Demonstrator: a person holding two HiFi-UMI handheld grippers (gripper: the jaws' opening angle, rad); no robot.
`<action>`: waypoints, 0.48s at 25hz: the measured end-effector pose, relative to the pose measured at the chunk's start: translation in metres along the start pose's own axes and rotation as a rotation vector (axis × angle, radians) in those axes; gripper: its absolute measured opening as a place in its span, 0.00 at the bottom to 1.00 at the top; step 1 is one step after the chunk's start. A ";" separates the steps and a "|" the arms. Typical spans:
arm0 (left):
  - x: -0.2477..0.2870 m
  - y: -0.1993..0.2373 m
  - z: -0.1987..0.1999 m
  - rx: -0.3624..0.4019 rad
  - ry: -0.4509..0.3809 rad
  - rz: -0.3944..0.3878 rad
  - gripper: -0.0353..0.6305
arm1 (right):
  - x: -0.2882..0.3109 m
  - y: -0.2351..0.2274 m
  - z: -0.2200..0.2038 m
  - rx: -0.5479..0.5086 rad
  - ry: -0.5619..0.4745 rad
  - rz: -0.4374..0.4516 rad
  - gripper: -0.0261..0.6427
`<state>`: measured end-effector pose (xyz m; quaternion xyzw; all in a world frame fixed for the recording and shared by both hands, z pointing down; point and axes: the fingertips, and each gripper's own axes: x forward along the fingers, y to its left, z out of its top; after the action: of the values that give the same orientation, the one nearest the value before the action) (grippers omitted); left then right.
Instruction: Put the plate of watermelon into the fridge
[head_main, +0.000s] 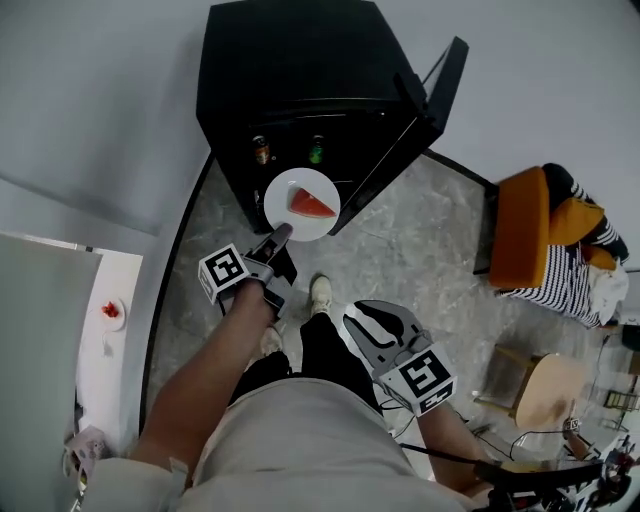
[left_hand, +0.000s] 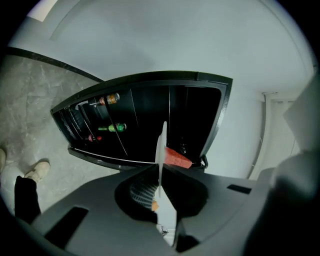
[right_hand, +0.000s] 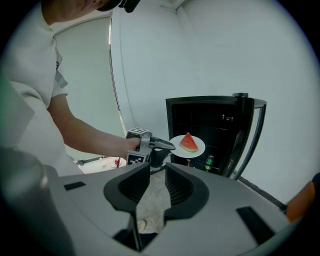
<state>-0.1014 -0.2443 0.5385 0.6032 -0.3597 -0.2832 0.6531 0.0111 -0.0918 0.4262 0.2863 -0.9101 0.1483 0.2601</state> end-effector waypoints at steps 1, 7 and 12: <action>0.010 0.004 0.005 -0.004 -0.012 0.006 0.09 | 0.003 -0.009 0.002 -0.003 0.004 0.013 0.20; 0.065 0.024 0.032 -0.028 -0.070 0.031 0.09 | 0.013 -0.067 0.006 -0.005 0.043 0.054 0.20; 0.107 0.045 0.056 -0.028 -0.118 0.058 0.09 | 0.022 -0.111 0.005 -0.009 0.072 0.063 0.20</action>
<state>-0.0879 -0.3577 0.5979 0.5657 -0.4108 -0.3042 0.6470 0.0604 -0.1909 0.4479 0.2506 -0.9094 0.1628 0.2893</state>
